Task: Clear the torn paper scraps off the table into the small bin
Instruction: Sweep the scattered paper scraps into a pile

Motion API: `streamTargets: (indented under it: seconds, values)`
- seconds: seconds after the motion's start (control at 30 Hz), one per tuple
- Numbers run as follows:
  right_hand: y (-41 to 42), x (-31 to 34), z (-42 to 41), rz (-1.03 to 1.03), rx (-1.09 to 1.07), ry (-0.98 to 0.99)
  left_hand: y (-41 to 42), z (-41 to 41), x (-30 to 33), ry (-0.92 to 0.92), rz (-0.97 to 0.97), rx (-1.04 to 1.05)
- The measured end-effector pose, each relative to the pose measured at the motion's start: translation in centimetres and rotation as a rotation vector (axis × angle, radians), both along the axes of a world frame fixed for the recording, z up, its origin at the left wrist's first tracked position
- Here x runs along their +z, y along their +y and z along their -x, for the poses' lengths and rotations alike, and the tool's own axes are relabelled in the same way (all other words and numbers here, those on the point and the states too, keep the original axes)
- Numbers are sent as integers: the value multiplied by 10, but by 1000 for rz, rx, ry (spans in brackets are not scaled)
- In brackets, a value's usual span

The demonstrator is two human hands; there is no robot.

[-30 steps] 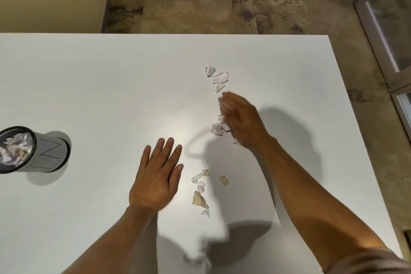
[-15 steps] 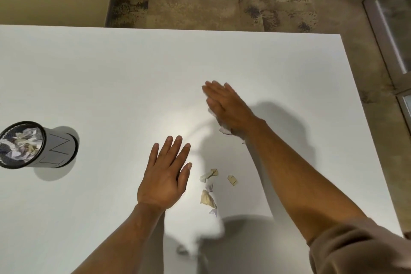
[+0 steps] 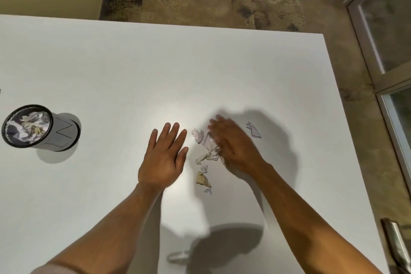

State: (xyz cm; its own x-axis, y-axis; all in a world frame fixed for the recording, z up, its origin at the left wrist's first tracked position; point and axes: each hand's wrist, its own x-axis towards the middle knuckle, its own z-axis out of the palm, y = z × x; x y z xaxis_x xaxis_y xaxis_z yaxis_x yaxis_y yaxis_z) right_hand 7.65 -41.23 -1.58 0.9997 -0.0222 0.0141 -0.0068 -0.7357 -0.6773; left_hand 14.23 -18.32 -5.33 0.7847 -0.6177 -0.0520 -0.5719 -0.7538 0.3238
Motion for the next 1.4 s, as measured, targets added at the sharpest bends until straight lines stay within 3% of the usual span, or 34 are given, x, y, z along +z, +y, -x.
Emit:
streamTargets:
  seconds: [0.07, 0.13, 0.27, 0.47, 0.57, 0.63, 0.73, 0.87, 0.93, 1.2, 1.3, 1.4]
  values:
    - [-18, -4, 8, 64, -294, -4, 0, -1, -1, 1, 18, -9]
    - [-30, -11, 20, 113, -447, 123, 1, 0, -1, 3, 19, -17]
    - [-15, -21, 38, 233, -262, 212, 1, -1, -1, 3, -5, -23]
    - [26, -14, 54, 164, -59, 236, 1, -1, 2, 72, 20, -17]
    - [31, -3, 62, 56, -163, 245, 1, -5, 15, 201, 187, -10]
    - [35, 6, 62, 78, -304, 276, -5, -15, 30, 390, 328, -26]
    - [50, 15, 61, 221, -344, 372, -30, -26, 47, 543, 241, -153]
    - [70, 12, 63, 268, -299, 434, -67, -29, 51, 412, -188, -492]
    - [76, 5, 66, 292, -283, 399, -69, -24, 49, 373, -266, -570]
    - [82, -2, 87, 301, -318, 192, -22, 7, 48, 469, -160, -531]
    - [72, 11, 91, 238, -277, 311, -14, 19, 44, 390, -55, -478]
    - [62, 26, 89, 347, -273, 446, -11, 27, 44, 275, 14, -360]
